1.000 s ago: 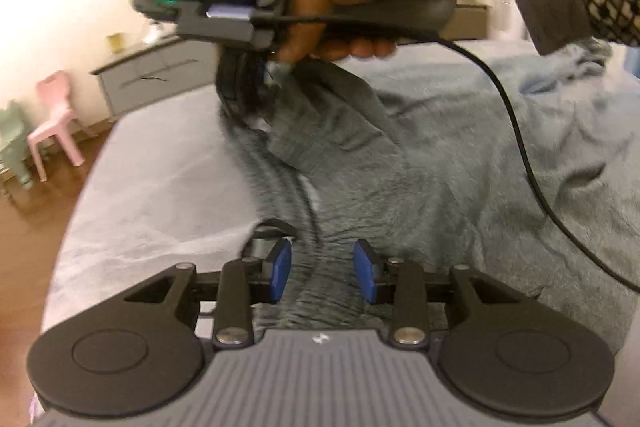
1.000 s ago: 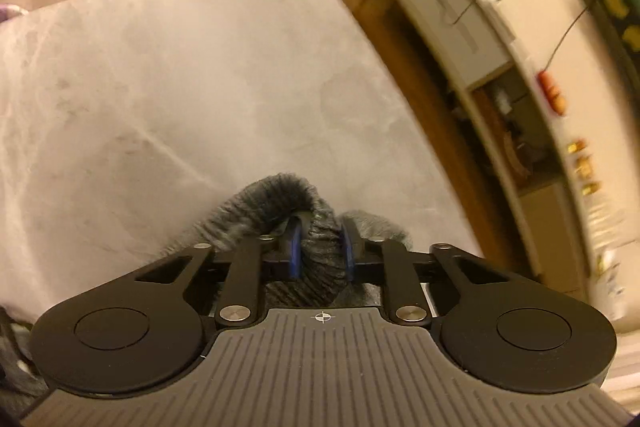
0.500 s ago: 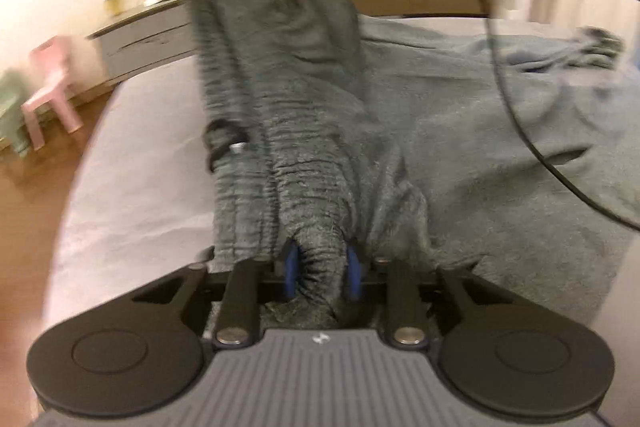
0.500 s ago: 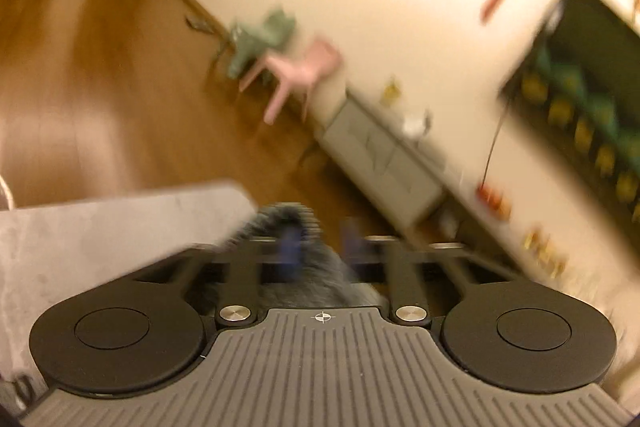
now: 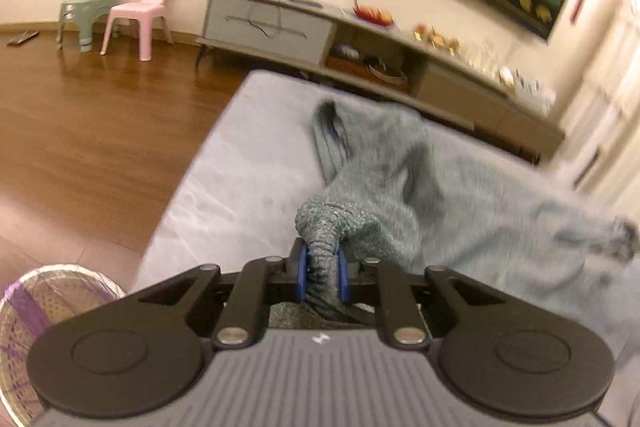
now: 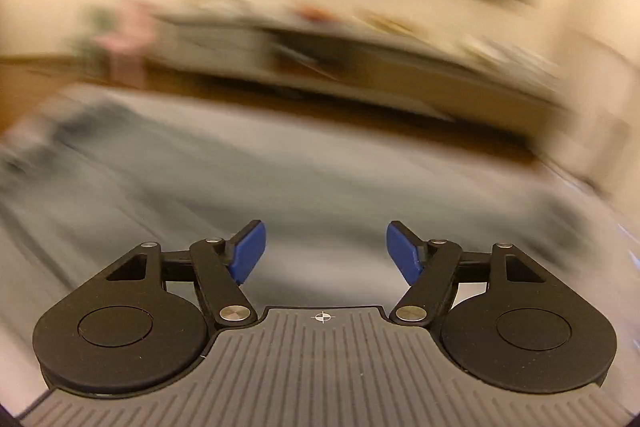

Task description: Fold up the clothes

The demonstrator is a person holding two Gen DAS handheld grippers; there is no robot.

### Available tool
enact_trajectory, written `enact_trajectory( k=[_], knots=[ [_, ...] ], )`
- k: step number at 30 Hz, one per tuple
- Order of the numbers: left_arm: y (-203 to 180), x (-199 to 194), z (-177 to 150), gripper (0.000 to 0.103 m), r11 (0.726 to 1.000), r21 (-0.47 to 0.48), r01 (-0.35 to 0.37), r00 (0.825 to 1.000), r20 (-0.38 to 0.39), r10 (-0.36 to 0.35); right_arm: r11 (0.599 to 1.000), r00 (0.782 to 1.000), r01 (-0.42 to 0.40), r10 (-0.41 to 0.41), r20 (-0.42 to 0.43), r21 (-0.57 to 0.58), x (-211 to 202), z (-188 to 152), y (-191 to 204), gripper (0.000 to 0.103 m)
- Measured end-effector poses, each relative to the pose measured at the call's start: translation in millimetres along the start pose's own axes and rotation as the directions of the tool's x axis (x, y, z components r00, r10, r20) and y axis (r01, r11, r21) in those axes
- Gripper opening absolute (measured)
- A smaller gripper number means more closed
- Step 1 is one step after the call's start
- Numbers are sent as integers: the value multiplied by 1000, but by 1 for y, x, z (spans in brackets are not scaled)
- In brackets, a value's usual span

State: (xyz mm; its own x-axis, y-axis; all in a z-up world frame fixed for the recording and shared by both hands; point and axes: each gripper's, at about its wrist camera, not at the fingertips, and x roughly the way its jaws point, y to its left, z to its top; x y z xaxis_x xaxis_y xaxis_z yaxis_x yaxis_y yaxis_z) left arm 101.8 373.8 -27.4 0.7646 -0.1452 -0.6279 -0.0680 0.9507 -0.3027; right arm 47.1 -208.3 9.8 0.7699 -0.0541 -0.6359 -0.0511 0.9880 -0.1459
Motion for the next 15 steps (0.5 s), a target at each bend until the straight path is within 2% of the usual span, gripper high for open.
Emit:
enact_trajectory(
  k=[2, 4, 6, 8, 10, 13, 15],
  knots=[
    [9, -13, 8, 15, 998, -68, -3, 999, 31, 5, 991, 991, 103, -94, -95, 88, -29, -43, -76, 63],
    [19, -16, 13, 15, 990, -130, -55, 998, 30, 60, 971, 986, 125, -98, -134, 204, -52, -73, -129, 63],
    [22, -13, 14, 17, 981, -137, -134, 991, -19, 132, 938, 981, 146, -95, -171, 315, -74, -103, -181, 67],
    [19, -12, 9, 22, 968, -130, -215, 976, -63, 209, 901, 982, 126, -54, -181, 415, -79, -124, -214, 69],
    [10, -19, 2, 33, 951, -112, -288, 957, -71, 282, 868, 979, 113, -13, -205, 484, -69, -144, -237, 69],
    [-7, -41, -9, 46, 937, -131, -323, 946, -44, 320, 862, 973, 79, 41, -226, 500, -56, -169, -234, 69],
    [-18, -50, -13, 47, 938, -128, -322, 947, -46, 319, 885, 973, 19, 92, -214, 465, -51, -177, -218, 56]
  ],
)
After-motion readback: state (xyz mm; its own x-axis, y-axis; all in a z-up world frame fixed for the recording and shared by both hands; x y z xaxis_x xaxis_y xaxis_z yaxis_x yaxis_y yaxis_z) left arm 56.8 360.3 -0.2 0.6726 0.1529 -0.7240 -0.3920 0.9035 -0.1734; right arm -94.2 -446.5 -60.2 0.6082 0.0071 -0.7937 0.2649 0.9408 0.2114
